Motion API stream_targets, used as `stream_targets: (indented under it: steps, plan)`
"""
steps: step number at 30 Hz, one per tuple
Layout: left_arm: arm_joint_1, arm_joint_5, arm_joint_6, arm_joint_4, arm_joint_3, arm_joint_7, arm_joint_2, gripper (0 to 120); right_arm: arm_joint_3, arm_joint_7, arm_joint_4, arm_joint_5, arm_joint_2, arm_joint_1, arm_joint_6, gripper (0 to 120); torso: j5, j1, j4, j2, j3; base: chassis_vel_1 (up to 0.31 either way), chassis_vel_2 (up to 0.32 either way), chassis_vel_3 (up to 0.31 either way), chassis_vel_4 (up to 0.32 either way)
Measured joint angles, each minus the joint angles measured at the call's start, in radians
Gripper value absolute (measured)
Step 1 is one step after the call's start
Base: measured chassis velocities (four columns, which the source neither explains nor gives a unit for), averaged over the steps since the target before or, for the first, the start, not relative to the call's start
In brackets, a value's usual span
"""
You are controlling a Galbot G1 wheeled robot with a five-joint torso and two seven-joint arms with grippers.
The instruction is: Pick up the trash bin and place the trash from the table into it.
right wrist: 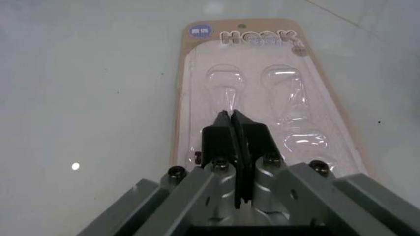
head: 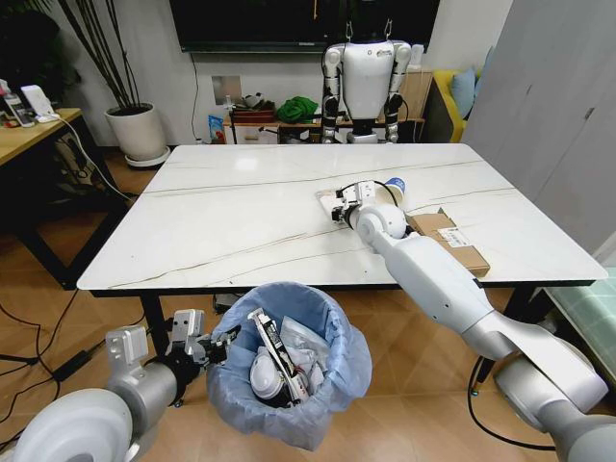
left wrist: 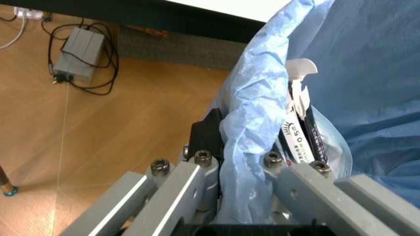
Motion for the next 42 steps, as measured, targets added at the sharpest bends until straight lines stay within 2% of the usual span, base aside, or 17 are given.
stream_targets:
  steps: [25, 32, 35, 37, 39, 41, 42]
  plan:
    - [0.001, 0.009, 0.0, 0.0, 0.004, 0.006, 0.0, 3, 0.084, 0.077, 0.186, 0.105, -0.093, -0.039, -0.01, 0, 0.0, 0.0, 0.0, 0.0, 0.0, 0.0, 0.0, 0.0, 0.0]
    - [-0.012, 0.01, 0.0, 0.0, 0.004, 0.002, 0.002, 3, 0.152, 0.115, 0.373, 0.206, -0.168, -0.087, -0.013, 0, 0.0, 0.0, -0.0002, 0.0, 0.0, 0.0, 0.0, 0.0, 0.0]
    - [-0.012, 0.009, 0.0, 0.0, 0.004, 0.002, 0.003, 3, 0.156, 0.118, 0.392, 0.217, -0.174, -0.092, -0.014, 0, 0.0001, 0.0, -0.0001, 0.0, 0.0, 0.0, 0.0, 0.0, 0.0]
    - [-0.015, 0.009, 0.0, 0.0, 0.006, 0.002, 0.004, 3, 0.18, 0.127, 0.479, 0.261, -0.207, -0.118, -0.017, 0, 0.0, 0.0, 0.0, 0.0, 0.0, 0.0, 0.0, 0.0, 0.0]
    - [-0.015, 0.009, 0.0, 0.0, 0.007, 0.002, 0.004, 3, 0.187, 0.129, 0.504, 0.273, -0.218, -0.127, -0.018, 0, -0.0001, 0.0, -0.0001, 0.0, 0.0, 0.0, 0.0, 0.0, 0.0]
    - [-0.018, 0.007, 0.0, 0.0, 0.008, 0.001, 0.008, 3, 0.226, 0.136, 0.618, 0.337, -0.263, -0.169, -0.022, 0, 0.0001, 0.0, -0.0003, 0.0, 0.0, 0.0, 0.0, 0.0, 0.0]
    - [-0.018, 0.007, 0.0, 0.0, 0.008, 0.001, 0.008, 3, 0.226, 0.136, 0.618, 0.337, -0.263, -0.169, -0.022, 0, 0.0001, 0.0, -0.0003, 0.0, 0.0, 0.0, 0.0, 0.0, 0.0]
